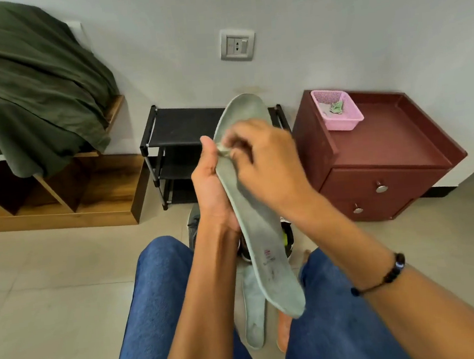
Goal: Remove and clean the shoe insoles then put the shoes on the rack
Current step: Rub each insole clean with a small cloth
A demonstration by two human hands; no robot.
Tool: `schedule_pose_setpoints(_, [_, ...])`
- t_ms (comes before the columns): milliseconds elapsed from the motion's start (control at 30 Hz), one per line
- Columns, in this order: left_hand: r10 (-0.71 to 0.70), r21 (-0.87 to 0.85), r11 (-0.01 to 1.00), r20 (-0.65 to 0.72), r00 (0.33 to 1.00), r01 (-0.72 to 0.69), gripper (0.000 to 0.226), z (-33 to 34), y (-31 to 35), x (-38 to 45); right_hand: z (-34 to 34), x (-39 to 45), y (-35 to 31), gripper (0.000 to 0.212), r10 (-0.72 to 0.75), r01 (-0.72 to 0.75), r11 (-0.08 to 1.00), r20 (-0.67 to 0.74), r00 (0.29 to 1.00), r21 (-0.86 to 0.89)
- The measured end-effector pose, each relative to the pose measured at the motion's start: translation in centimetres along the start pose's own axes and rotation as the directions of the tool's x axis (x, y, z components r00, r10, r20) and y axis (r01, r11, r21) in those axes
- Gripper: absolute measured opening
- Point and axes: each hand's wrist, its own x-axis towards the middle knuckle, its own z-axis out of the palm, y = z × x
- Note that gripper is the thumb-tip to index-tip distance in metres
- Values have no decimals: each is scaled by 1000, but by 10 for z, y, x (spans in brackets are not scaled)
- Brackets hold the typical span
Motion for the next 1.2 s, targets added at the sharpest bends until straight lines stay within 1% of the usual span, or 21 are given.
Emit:
schedule_pose_setpoints(67, [-13, -6, 1000, -10, 1000, 13, 64, -3, 3, 0, 4, -19, -8, 16, -28, 24, 999, 80, 996, 49])
schedule_pose_setpoints(100, [-29, 10, 1000, -28, 999, 29, 63, -3, 3, -1, 2, -23, -8, 16, -19, 7, 996, 132, 991, 91])
schedule_pose_setpoints(167, [-37, 31, 999, -58, 998, 39, 68, 0, 1, -2, -9, -21, -2, 17, 56, -105, 973, 234, 971, 205])
schedule_pose_setpoints(200, [-47, 38, 998, -55, 997, 49, 71, 3, -1, -3, -16, -16, 3, 17, 93, -153, 958, 240, 966, 242])
schedule_pose_setpoints(267, [-71, 37, 997, -33, 997, 72, 74, 9, -4, -4, -29, 1, 11, 18, 134, -157, 960, 114, 984, 231])
schedule_pose_setpoints(367, [-86, 89, 992, -10, 996, 87, 74, 13, -5, -5, -33, 26, 21, 13, 106, -95, 992, -146, 984, 82])
schedule_pose_setpoints(400, [-91, 94, 991, -13, 996, 91, 73, 12, -5, -4, -29, 32, 23, 12, 85, -82, 996, -180, 980, 19])
schedule_pose_setpoints(467, [-75, 75, 994, -24, 997, 76, 70, 13, -3, -4, -15, 34, 23, 11, 58, -69, 996, -181, 982, -53])
schedule_pose_setpoints(567, [-12, 37, 999, -55, 998, 14, 67, 7, 0, -2, 5, 10, 7, 11, -37, 35, 999, -92, 995, -18])
schedule_pose_setpoints(633, [-15, 24, 1000, -63, 998, 17, 70, 3, 2, -3, 5, -8, 0, 12, -41, 41, 998, 0, 999, 53])
schedule_pose_setpoints(667, [-40, 26, 999, -65, 997, 42, 71, 2, 3, -3, 0, -10, 1, 13, 21, -30, 990, 65, 998, 141])
schedule_pose_setpoints(733, [-91, 57, 994, -46, 995, 94, 70, 5, 5, -3, -16, -7, 4, 20, 175, -253, 908, 247, 953, 333])
schedule_pose_setpoints(767, [-106, 74, 991, -34, 994, 109, 67, 8, 5, -3, -24, -2, 7, 25, 214, -304, 876, 263, 941, 375])
schedule_pose_setpoints(800, [-111, 84, 990, -28, 993, 113, 65, 10, 4, -2, -31, 4, 11, 27, 229, -291, 879, 200, 953, 379])
schedule_pose_setpoints(833, [-109, 93, 989, -32, 994, 111, 64, 12, 4, -2, -37, 13, 15, 25, 223, -241, 911, 90, 971, 336])
schedule_pose_setpoints(900, [-105, 135, 985, -40, 994, 110, 64, 16, 1, -2, -41, 31, 19, 14, 132, -114, 984, -134, 982, 135])
schedule_pose_setpoints(933, [-106, 157, 981, -41, 994, 111, 65, 17, -1, -3, -39, 37, 21, 12, 61, -61, 998, -196, 979, 3])
schedule_pose_setpoints(1000, [-89, 168, 981, -61, 994, 99, 70, 18, -2, -4, -29, 45, 25, 13, -31, -11, 980, -207, 978, -198])
schedule_pose_setpoints(1033, [-79, 155, 984, -65, 995, 88, 73, 17, -3, -4, -22, 45, 25, 13, -42, -8, 970, -202, 979, -243])
schedule_pose_setpoints(1100, [-73, 134, 988, -57, 996, 80, 73, 13, -2, -4, -9, 39, 22, 11, -30, -23, 971, -222, 975, -236])
schedule_pose_setpoints(1200, [-69, 91, 993, -78, 995, 76, 64, 7, 0, -4, 0, 20, 16, 13, -43, 17, 993, -217, 975, -119])
